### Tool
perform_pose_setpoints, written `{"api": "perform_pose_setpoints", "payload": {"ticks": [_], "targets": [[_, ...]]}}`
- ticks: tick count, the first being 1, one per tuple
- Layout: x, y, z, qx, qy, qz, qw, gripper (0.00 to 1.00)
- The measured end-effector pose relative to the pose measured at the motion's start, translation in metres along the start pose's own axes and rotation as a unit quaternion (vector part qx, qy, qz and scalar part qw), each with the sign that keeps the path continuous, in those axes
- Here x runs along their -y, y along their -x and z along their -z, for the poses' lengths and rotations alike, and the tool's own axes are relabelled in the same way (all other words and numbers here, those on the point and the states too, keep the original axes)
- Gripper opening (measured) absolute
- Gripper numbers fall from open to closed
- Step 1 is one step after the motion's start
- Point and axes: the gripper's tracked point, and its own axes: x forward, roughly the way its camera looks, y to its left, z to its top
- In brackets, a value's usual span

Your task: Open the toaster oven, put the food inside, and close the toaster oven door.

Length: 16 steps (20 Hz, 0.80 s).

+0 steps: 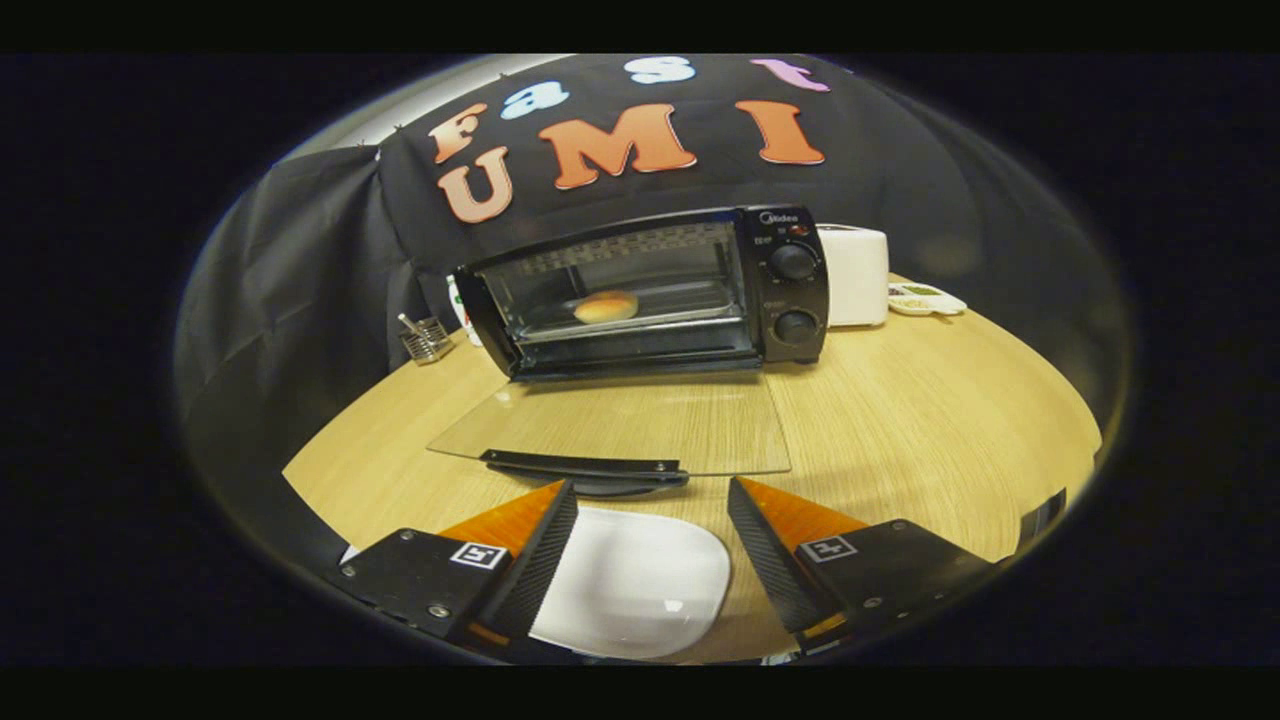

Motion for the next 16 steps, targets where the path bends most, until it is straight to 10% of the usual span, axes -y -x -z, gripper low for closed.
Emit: {"api": "perform_pose_setpoints", "payload": {"ticks": [16], "targets": [[-0.024, -0.01, -0.032, 0.02, 0.066, -0.013, 0.998, 0.91]]}}
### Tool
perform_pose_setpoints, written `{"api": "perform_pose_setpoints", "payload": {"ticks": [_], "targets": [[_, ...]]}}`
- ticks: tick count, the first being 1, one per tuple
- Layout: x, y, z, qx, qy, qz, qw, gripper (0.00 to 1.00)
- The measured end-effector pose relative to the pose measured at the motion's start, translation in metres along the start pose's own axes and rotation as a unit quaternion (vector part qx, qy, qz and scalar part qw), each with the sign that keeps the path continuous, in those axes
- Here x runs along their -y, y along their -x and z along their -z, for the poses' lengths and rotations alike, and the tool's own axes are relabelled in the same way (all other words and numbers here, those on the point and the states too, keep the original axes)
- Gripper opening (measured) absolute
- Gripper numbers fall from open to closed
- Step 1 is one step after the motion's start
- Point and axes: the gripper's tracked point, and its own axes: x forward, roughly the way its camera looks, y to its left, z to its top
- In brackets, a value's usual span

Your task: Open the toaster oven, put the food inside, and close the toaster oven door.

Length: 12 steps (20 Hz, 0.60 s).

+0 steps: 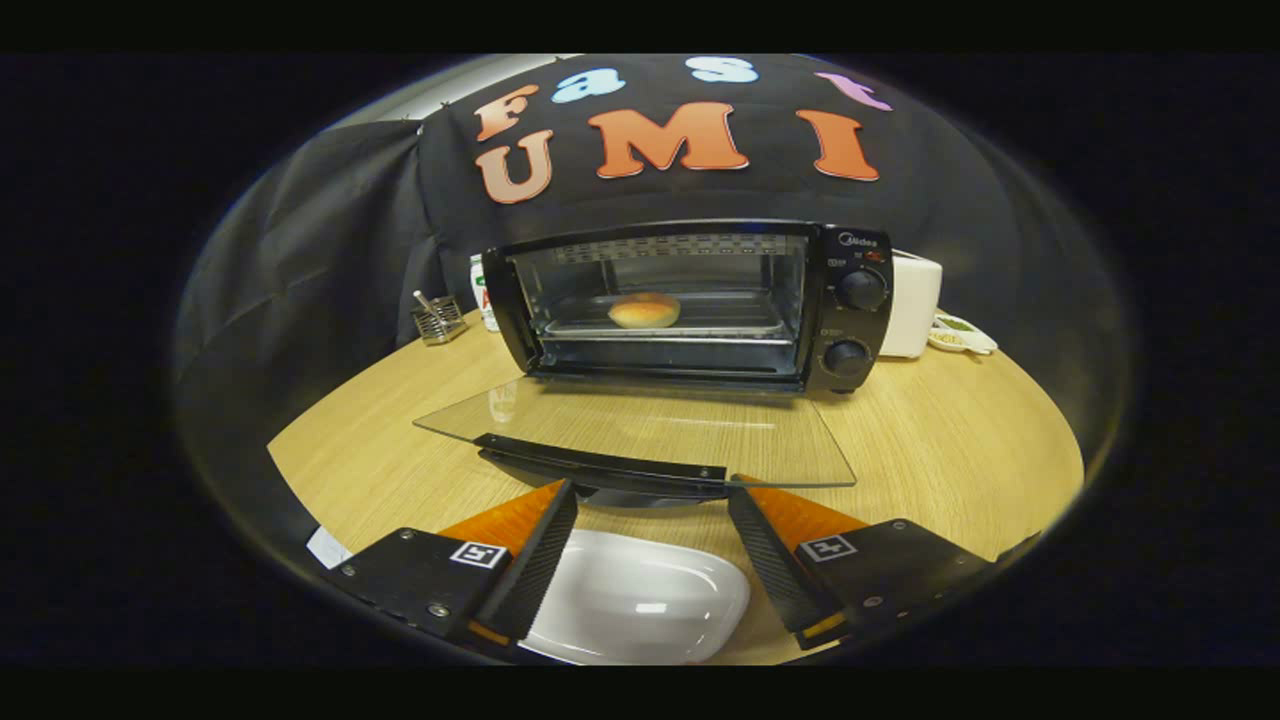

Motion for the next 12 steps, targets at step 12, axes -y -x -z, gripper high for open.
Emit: {"api": "perform_pose_setpoints", "payload": {"ticks": [12], "targets": [[0.001, 0.002, -0.079, 0.08, -0.012, -0.019, 0.997, 0.95]]}}
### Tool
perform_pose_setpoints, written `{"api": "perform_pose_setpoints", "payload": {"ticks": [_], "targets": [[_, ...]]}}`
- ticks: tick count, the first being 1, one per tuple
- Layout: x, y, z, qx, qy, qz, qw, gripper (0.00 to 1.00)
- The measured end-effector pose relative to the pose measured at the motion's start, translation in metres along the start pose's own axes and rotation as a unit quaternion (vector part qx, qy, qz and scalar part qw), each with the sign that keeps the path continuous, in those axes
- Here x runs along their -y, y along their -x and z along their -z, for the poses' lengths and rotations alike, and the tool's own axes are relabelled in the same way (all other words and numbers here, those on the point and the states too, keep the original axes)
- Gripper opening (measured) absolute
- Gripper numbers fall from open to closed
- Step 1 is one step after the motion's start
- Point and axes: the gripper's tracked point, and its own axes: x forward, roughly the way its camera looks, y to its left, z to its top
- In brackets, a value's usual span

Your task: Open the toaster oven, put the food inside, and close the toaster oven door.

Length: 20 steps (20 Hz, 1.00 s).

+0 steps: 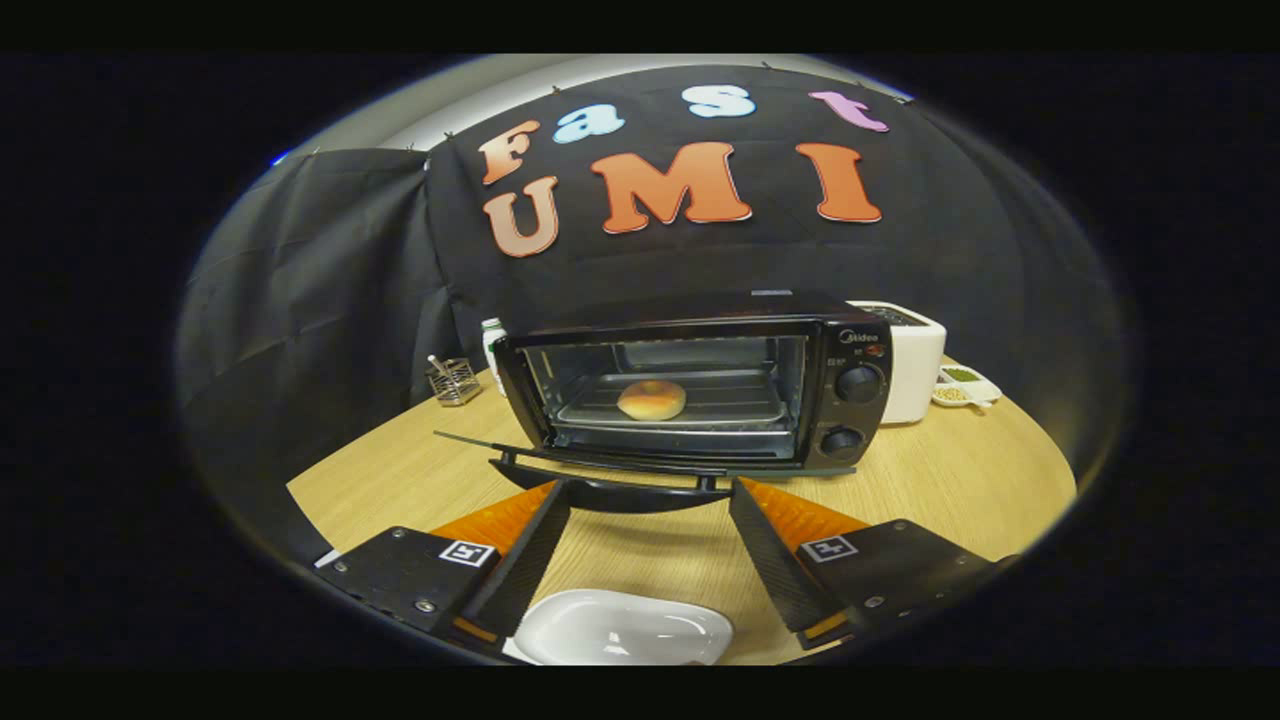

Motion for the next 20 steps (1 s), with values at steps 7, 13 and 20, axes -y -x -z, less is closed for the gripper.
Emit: {"api": "perform_pose_setpoints", "payload": {"ticks": [7, 13, 20], "targets": [[0.006, -0.018, -0.038, 0.026, -0.012, -0.008, 1.0, 0.96], [0.018, -0.047, -0.078, 0.06, -0.007, 0.001, 0.998, 0.96], [0.021, -0.066, -0.095, 0.069, 0.047, 0.039, 0.996, 0.95]]}}
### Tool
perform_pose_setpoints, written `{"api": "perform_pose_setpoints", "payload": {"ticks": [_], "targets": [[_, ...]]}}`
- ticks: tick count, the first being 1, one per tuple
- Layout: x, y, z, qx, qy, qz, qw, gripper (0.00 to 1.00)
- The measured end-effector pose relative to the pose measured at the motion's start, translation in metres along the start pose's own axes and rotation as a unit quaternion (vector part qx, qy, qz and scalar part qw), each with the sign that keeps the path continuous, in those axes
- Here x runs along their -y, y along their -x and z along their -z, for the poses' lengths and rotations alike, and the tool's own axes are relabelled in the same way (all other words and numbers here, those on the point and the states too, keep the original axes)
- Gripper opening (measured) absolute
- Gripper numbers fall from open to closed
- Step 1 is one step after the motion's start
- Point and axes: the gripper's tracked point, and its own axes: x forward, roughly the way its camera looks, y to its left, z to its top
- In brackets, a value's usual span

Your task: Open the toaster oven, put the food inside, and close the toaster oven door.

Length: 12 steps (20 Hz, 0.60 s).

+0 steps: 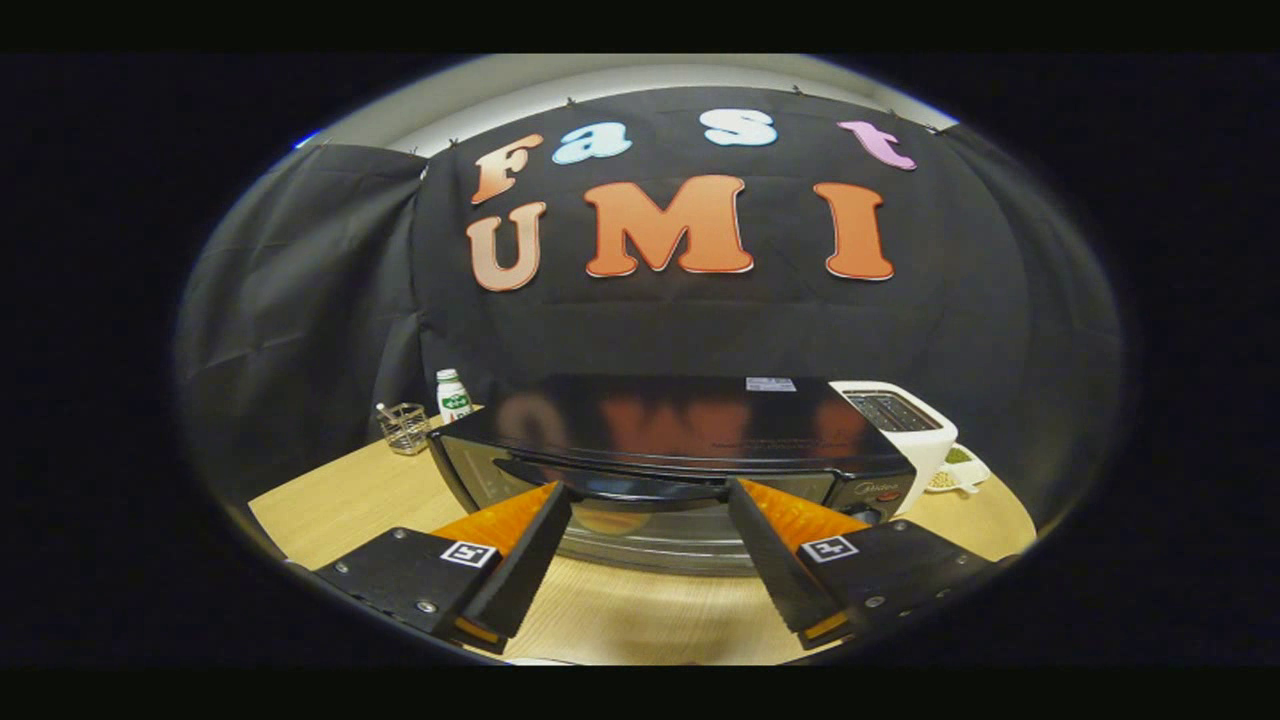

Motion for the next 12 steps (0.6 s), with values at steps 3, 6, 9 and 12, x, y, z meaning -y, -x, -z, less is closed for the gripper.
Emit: {"api": "perform_pose_setpoints", "payload": {"ticks": [3, 6, 9, 12], "targets": [[-0.008, 0.021, -0.016, 0.025, -0.008, -0.012, 1.0, 0.94], [-0.013, 0.058, -0.049, 0.079, 0.003, -0.015, 0.997, 0.94], [-0.017, 0.099, -0.086, 0.132, 0.026, -0.014, 0.991, 0.94], [-0.019, 0.145, -0.117, 0.18, 0.034, -0.014, 0.983, 0.94]]}}
